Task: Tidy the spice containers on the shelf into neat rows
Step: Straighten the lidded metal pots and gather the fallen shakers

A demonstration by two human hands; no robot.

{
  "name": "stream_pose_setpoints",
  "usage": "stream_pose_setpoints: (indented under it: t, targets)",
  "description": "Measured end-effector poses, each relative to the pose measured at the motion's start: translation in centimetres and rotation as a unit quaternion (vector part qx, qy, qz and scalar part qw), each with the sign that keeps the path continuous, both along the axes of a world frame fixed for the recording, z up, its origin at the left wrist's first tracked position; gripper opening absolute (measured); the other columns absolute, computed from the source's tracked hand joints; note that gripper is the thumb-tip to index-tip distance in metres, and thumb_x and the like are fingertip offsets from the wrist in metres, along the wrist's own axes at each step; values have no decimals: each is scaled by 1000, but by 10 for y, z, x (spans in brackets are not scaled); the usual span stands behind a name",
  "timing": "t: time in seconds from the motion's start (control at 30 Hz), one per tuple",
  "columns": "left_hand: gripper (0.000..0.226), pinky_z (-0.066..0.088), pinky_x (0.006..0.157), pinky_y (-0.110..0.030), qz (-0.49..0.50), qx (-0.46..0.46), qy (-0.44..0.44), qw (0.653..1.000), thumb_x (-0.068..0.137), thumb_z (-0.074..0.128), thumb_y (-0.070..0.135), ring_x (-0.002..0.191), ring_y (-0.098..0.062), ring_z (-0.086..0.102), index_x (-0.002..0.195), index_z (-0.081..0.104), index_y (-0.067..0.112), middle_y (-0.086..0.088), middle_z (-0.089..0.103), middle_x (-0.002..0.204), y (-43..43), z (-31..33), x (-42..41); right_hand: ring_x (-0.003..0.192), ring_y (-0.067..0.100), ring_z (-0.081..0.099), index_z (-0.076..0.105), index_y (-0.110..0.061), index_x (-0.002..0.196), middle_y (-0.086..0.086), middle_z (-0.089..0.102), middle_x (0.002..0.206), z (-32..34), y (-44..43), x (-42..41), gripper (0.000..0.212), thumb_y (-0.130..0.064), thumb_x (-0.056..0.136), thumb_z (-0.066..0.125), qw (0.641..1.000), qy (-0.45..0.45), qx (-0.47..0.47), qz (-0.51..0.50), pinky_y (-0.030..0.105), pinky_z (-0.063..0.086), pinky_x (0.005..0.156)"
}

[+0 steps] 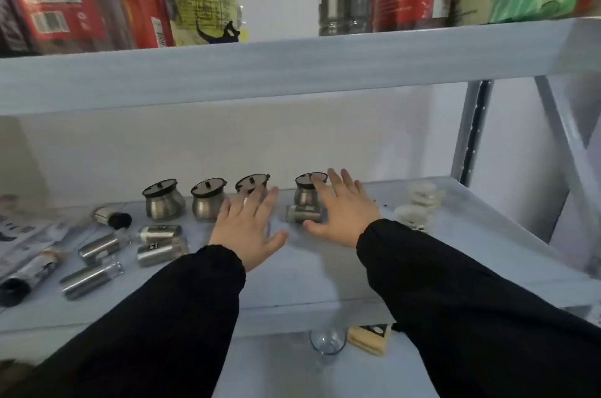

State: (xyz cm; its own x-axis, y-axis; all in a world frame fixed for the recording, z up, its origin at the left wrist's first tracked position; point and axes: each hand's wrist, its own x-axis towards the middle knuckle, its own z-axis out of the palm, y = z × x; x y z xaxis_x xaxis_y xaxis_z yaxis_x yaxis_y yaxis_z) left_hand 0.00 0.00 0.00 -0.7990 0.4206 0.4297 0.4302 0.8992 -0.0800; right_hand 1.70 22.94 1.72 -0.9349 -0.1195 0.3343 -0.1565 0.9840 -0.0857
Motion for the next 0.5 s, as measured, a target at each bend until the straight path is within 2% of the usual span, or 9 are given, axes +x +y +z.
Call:
stream_pose_setpoints:
  t: [0.13, 0.27, 0.37, 0.43, 0.5]
  targets:
    - [80, 18, 115, -53, 15, 0, 29, 999, 85, 25, 69, 142, -31, 21, 152, 8, 29, -6, 28, 156, -10, -4, 1, 150, 36, 4, 7, -33, 153, 11, 10, 163, 5, 0, -19, 93, -75, 78, 41, 1000, -14, -10, 10, 52, 12, 120]
    - [78, 22, 113, -55, 32, 7, 33, 999, 86, 29, 68, 141, -31, 24, 152, 13, 29, -5, 31, 154, -38, -3, -3, 138, 33, 30, 11, -33, 152, 10, 34, 150, 12, -3, -48, 88, -71, 79, 43, 998, -28, -46, -40, 48, 36, 108]
    - [80, 23, 113, -55, 34, 4, 29, 999, 85, 28, 69, 141, -32, 25, 152, 12, 30, -5, 31, 155, -57, -3, -5, 131, 32, 36, 14, -35, 152, 10, 38, 144, 16, -8, -60, 80, -64, 84, 46, 992, -62, -89, -63, 46, 40, 104]
    - [81, 21, 114, -54, 35, 5, 24, 999, 84, 27, 71, 141, -33, 24, 152, 9, 31, -4, 29, 155, -66, -1, -8, 127, 33, 41, 22, -36, 150, 12, 39, 141, 17, -8, -68, 74, -64, 85, 45, 988, -93, -101, -76, 45, 41, 103]
    - [81, 20, 114, -53, 40, 9, 21, 999, 84, 26, 71, 142, -33, 20, 151, 4, 34, -3, 26, 156, -73, 2, -12, 111, 32, 51, 37, -35, 141, 12, 43, 129, 19, -8, -77, 62, -63, 86, 42, 984, -113, -112, -83, 43, 47, 97]
